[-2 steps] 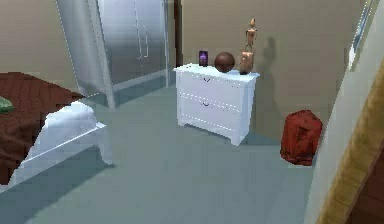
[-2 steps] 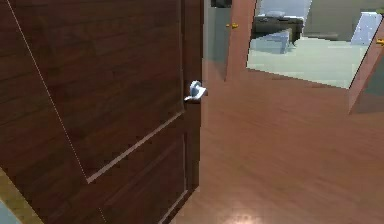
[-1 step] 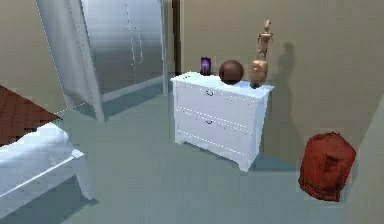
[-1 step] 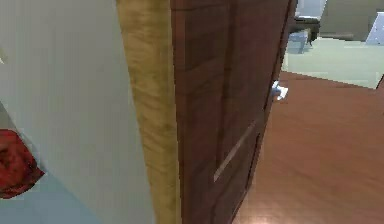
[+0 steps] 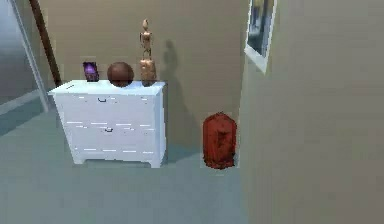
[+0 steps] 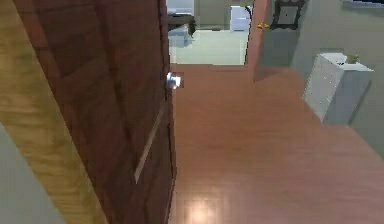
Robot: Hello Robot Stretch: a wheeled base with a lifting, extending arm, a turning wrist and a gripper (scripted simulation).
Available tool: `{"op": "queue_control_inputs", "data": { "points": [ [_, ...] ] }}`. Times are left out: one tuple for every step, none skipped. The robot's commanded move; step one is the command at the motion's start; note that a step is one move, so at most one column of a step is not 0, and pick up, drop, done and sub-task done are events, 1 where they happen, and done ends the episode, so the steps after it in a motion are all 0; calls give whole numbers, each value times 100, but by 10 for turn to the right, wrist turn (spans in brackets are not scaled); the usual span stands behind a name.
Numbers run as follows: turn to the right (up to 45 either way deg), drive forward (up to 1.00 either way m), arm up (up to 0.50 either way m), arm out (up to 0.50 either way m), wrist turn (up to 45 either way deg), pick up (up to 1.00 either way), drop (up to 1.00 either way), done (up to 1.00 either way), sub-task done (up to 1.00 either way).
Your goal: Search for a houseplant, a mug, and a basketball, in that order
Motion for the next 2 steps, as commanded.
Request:
{"op": "queue_control_inputs", "data": {
  "points": [
    [0, 100, 0, 0, 0, 0, 0, 0, 0],
    [0, 40, 0, 0, 0, 0, 0, 0, 0]
  ]
}}
